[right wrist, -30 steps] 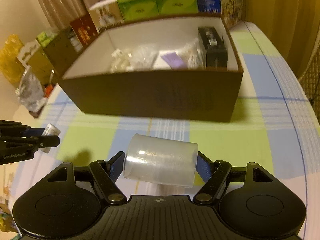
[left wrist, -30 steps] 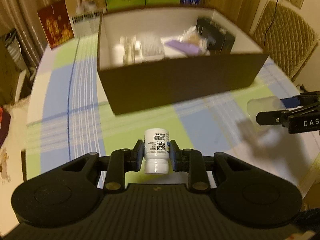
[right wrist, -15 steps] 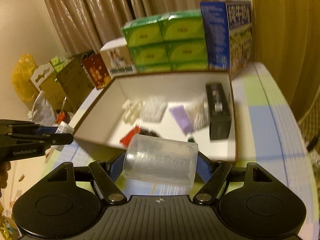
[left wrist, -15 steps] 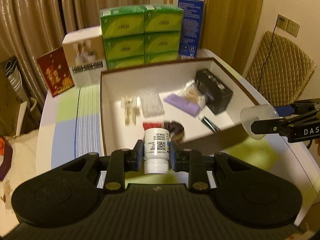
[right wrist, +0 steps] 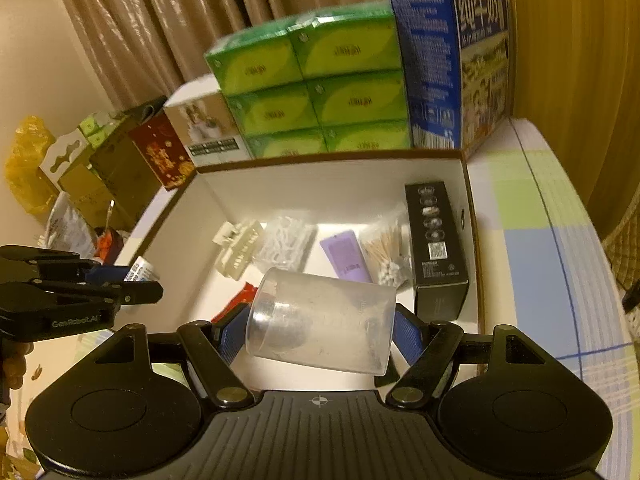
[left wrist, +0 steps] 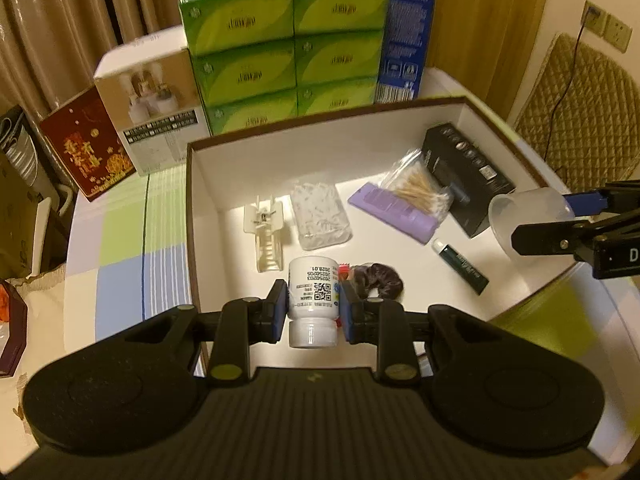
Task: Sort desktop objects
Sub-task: 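Lower both items into the box and open both tools to release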
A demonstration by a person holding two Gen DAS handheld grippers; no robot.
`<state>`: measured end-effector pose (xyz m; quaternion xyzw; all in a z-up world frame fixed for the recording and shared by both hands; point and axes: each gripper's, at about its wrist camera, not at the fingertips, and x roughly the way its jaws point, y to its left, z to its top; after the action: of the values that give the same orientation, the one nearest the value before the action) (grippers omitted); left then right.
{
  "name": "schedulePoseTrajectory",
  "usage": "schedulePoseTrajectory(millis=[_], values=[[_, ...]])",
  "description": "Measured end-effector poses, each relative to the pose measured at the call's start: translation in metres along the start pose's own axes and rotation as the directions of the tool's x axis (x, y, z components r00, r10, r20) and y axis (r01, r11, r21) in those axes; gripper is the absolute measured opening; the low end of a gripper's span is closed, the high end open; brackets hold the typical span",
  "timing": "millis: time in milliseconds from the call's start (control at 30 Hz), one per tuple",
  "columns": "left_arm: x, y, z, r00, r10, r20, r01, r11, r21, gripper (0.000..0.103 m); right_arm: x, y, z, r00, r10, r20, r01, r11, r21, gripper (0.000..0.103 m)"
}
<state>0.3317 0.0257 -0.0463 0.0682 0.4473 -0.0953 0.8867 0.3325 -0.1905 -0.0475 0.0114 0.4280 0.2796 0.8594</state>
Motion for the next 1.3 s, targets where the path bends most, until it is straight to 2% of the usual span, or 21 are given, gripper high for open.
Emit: schedulePoseTrajectory(millis=[233, 533, 633, 1300], values=[[0.028, 0.001, 0.002, 0.998, 0.006, -0.062, -0.005, 1.0, 0.027, 0.023, 0.022, -0.004, -0.002, 0.998, -0.014, -0.056, 0.014, 1.0, -0.003, 0.072], [0.054, -0.002, 0.003, 0.99, 0.04, -0.136, -0.024, 0.993, 0.117, 0.023, 0.042, -0.005, 0.0, 0.994, -0.032, -0.105, 0.03, 0.999, -0.02, 0.072], [0.059, 0.0, 0.004, 0.987, 0.046, -0.156, -0.029, 0.993, 0.112, 0.023, 0.046, -0.005, 0.001, 0.993, -0.034, -0.113, 0.032, 0.999, -0.018, 0.072], [0.055, 0.005, 0.012, 0.99, 0.031, -0.135, -0.018, 0.995, 0.095, 0.03, 0.064, -0.005, 0.0, 0.987, -0.038, -0.153, 0.036, 0.999, -0.021, 0.072]])
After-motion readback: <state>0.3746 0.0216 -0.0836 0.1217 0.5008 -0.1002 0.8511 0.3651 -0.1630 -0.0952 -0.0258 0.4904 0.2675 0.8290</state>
